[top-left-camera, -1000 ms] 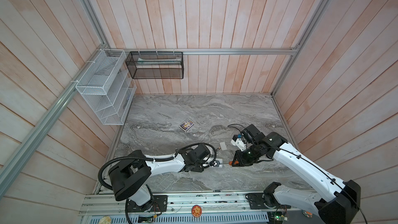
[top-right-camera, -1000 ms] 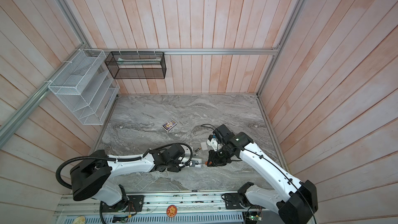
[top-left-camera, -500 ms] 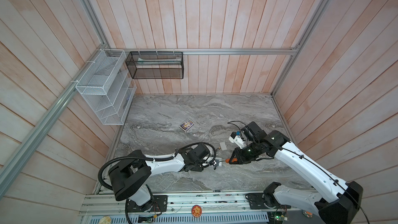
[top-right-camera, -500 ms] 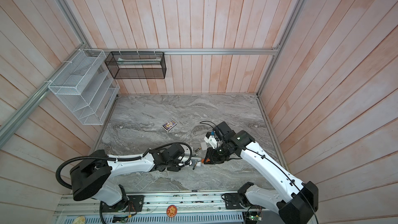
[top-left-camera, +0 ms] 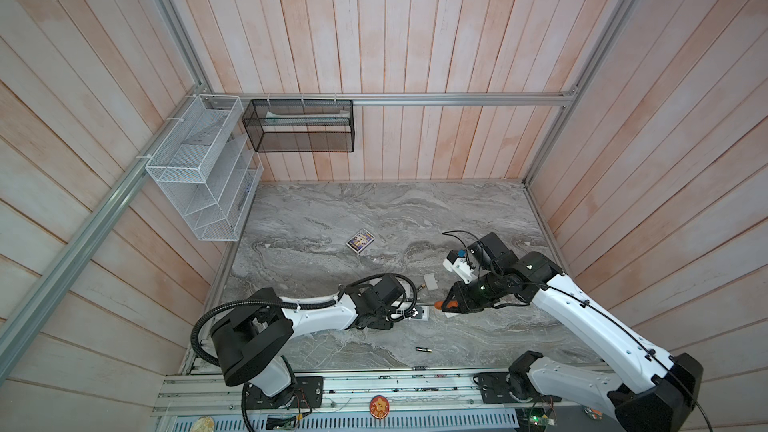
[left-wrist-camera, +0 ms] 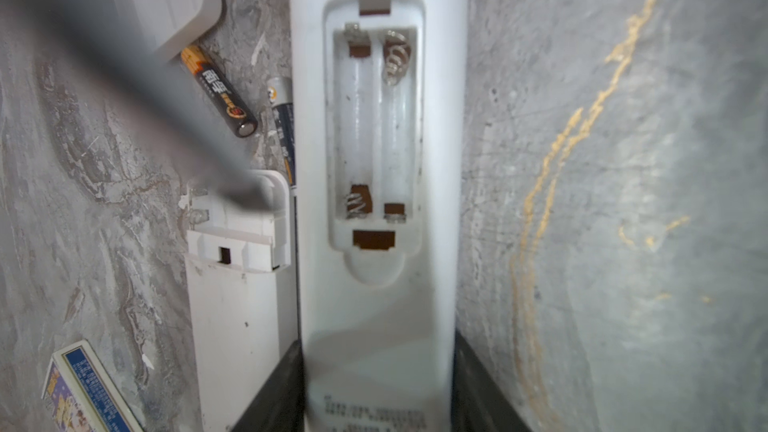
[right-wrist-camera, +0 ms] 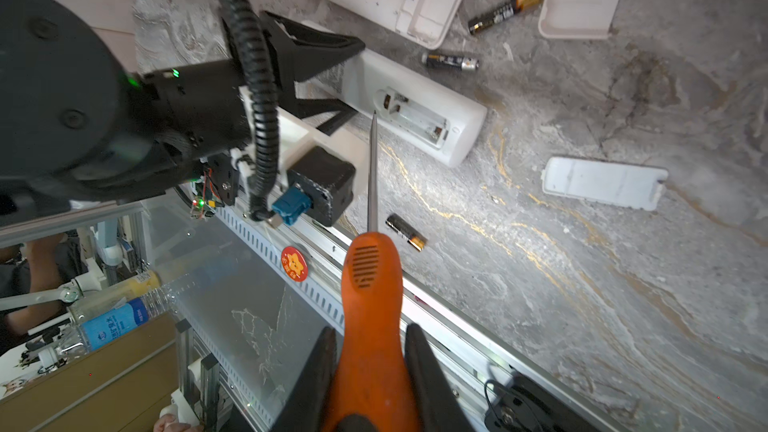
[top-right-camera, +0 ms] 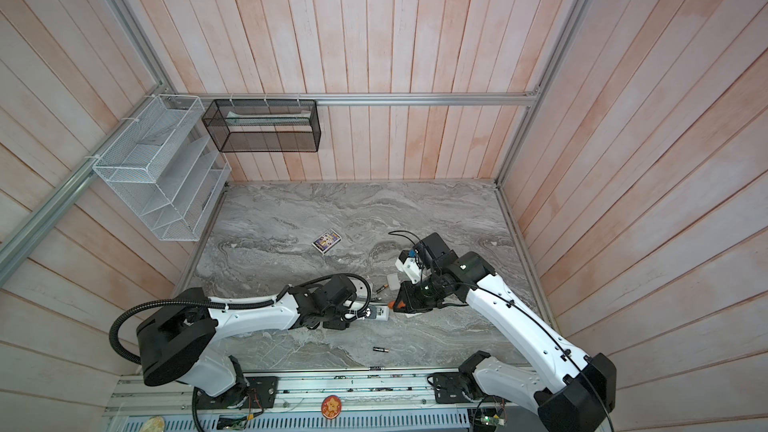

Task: Unload the batteries from the remote control
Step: 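Raise the screwdriver away from the empty remote with the right gripper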

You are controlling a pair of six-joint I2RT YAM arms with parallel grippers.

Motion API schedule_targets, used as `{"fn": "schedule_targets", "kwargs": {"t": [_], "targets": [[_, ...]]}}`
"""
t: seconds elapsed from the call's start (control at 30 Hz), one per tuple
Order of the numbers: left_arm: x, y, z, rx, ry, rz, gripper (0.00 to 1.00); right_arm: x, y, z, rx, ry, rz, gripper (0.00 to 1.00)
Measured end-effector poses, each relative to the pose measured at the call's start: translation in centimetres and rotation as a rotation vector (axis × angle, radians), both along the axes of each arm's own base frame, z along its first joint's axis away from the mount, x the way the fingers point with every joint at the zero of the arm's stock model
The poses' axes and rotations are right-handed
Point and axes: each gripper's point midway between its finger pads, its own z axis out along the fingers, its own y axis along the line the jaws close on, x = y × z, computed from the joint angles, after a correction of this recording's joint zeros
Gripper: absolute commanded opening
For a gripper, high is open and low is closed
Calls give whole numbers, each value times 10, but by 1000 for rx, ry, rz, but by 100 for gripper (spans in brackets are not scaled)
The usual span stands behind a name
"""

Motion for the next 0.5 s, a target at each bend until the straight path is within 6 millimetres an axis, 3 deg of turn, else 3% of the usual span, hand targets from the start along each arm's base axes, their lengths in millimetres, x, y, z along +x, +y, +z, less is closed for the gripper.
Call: {"fn": "schedule_targets", "kwargs": {"t": [0.17,0.33,0.5], "targets": [[1,-2,0,-3,1,3,3,8,1,11,49,-52,-16,0],[1,-2,0,-3,1,3,4,16,-2,9,54,-60,-47,0],[1,-1,0,-3,2,7,21,26,-6,10,64,-74,-81,0]]}}
